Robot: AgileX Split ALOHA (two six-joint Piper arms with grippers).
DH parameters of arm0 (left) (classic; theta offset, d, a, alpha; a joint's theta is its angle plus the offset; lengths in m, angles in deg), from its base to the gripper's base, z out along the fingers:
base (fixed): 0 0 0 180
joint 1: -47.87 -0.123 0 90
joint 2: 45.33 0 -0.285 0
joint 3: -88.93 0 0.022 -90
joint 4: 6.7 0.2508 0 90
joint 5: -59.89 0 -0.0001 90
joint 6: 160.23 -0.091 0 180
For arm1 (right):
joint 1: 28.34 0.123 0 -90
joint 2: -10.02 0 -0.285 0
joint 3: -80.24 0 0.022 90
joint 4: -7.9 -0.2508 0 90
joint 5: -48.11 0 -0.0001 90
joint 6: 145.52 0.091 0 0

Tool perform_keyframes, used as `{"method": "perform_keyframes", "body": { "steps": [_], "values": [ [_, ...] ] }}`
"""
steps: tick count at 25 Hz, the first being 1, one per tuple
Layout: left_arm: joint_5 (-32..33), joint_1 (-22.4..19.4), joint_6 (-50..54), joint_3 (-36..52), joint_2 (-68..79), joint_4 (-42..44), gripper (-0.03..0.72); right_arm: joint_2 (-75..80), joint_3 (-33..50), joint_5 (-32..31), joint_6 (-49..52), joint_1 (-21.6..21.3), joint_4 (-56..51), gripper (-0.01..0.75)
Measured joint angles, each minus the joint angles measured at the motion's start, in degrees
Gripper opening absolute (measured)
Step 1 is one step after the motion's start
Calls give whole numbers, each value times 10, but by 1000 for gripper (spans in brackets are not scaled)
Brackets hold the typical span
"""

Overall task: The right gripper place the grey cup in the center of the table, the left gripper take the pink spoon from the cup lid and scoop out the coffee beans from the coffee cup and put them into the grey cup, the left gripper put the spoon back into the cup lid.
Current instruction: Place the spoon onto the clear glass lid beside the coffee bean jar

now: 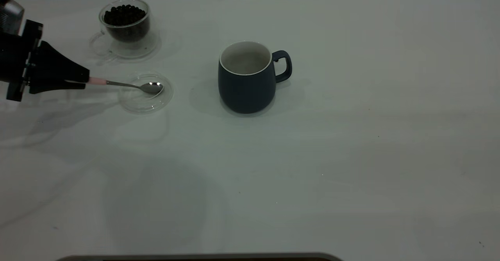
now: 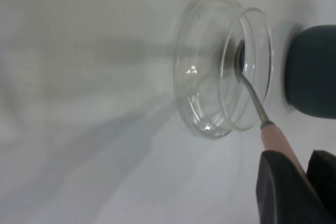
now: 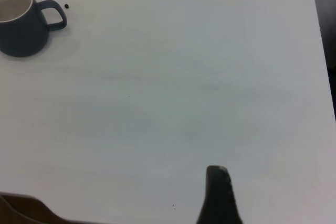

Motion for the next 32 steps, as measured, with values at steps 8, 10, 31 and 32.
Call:
{"method": "perform_keyframes", "body": {
  "steps": [8, 10, 31, 32],
  "values": [
    [-11, 12, -1, 0, 0, -3, 124, 0, 0, 0, 0, 0, 0, 588],
    [-11, 12, 0, 0, 0, -3, 124, 0, 0, 0, 0, 0, 0, 588],
    [-81, 12, -17, 0, 0, -2, 504, 0, 0, 0, 0, 0, 0, 588],
    [-86, 12, -21, 0, 0, -2, 505, 0, 0, 0, 0, 0, 0, 588]
  ]
}}
